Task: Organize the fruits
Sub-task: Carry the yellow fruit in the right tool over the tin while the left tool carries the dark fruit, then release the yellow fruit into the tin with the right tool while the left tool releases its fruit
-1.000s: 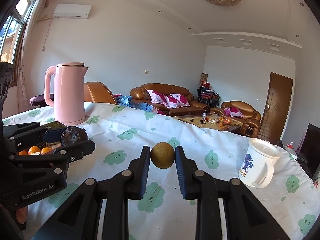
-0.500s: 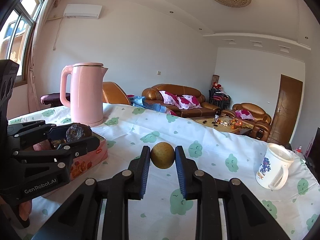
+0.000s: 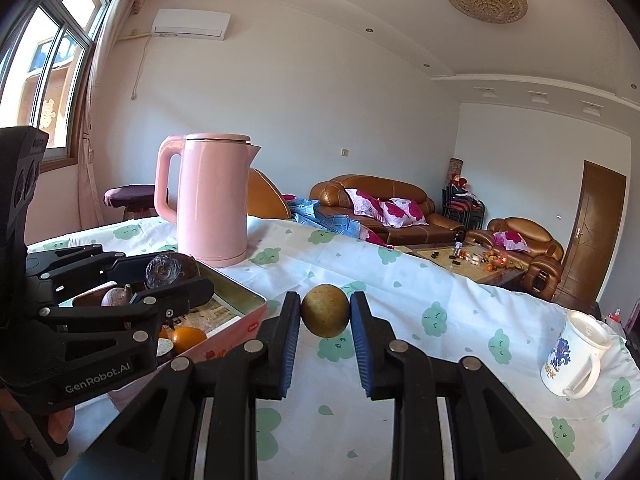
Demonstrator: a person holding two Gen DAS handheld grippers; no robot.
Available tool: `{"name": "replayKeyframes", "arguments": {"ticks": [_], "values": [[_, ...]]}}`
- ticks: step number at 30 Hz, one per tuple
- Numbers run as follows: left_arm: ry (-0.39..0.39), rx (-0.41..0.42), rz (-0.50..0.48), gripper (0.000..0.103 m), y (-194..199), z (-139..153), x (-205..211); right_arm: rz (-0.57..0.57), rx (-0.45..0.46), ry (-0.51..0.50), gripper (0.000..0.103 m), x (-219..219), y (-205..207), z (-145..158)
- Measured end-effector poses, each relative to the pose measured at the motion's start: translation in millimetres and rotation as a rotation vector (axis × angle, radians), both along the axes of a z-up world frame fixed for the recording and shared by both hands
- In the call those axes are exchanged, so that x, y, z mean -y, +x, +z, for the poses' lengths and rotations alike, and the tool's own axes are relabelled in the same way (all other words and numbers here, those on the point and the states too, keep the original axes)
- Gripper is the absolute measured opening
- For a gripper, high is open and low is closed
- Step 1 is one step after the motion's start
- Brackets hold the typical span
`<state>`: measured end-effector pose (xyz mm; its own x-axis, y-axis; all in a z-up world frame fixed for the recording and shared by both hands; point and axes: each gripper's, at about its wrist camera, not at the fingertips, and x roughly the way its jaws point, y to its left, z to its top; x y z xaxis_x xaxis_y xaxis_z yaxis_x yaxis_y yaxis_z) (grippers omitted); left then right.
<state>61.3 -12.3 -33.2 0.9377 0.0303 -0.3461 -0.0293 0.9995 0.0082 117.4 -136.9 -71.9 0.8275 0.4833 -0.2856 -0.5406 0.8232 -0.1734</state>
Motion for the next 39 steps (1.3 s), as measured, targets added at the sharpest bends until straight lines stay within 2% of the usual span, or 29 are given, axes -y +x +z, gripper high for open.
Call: {"name": "replayKeyframes", "arguments": {"ticks": [16,39], "values": [[-0.008,-0.002,0.073,0.040,-11,2,-38,0.081,0.006,-0.026,0.027,-46,-4,10],[-0.025,-0.057,0.171,0.040,-17,-8,-89,0.180,-0.030,-0.079,0.027,-105,-8,-4]]}}
